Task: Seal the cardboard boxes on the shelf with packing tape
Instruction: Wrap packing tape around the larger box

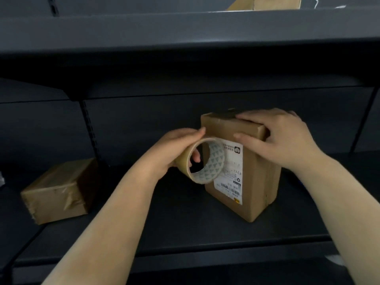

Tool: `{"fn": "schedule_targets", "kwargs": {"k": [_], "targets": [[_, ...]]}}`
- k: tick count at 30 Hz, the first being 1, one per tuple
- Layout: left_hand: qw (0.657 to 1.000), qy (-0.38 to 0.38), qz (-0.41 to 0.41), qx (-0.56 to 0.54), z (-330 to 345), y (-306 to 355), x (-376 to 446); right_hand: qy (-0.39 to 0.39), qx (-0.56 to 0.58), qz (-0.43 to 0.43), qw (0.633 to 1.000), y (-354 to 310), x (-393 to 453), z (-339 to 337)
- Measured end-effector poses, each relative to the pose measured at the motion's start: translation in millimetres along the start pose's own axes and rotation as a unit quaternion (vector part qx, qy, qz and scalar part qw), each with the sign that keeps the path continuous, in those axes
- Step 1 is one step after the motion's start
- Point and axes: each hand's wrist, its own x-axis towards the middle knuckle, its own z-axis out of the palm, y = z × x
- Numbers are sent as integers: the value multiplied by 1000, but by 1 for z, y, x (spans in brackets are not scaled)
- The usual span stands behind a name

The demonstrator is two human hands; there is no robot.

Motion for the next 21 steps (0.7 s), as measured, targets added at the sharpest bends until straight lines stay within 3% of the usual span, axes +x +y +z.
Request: {"fn": "schedule_targets", "kwargs": {"k": [2, 4, 6, 8, 11, 13, 15, 17, 21], "targets": [[987, -50, 28, -150, -9, -16, -13, 73, 38, 29, 996, 1, 0, 11], [972, -59, 58, -221, -13, -30, -24, 116, 52, 28, 991, -6, 2, 20], [977, -4, 39, -209, -9, -40, -29, 137, 61, 31, 988, -14, 3, 25], [989, 62, -17, -131, 1, -50, -29, 155, 65, 45, 985, -18, 5, 25], [987, 94, -50, -118, 11, -61, -33, 175, 51, 54, 982, -20, 5, 27], [981, 96, -2, -166, -1, -64, -40, 176, 35, 71, 981, -24, 8, 29], [966, 47, 56, -248, -28, -67, -51, 162, -12, 77, 984, -32, 11, 33], [965, 2, 80, -251, -51, -67, -60, 147, -41, 74, 986, -41, 13, 35], [988, 62, -35, -140, -29, -75, -61, 90, -78, 67, 991, -48, 16, 30]]}}
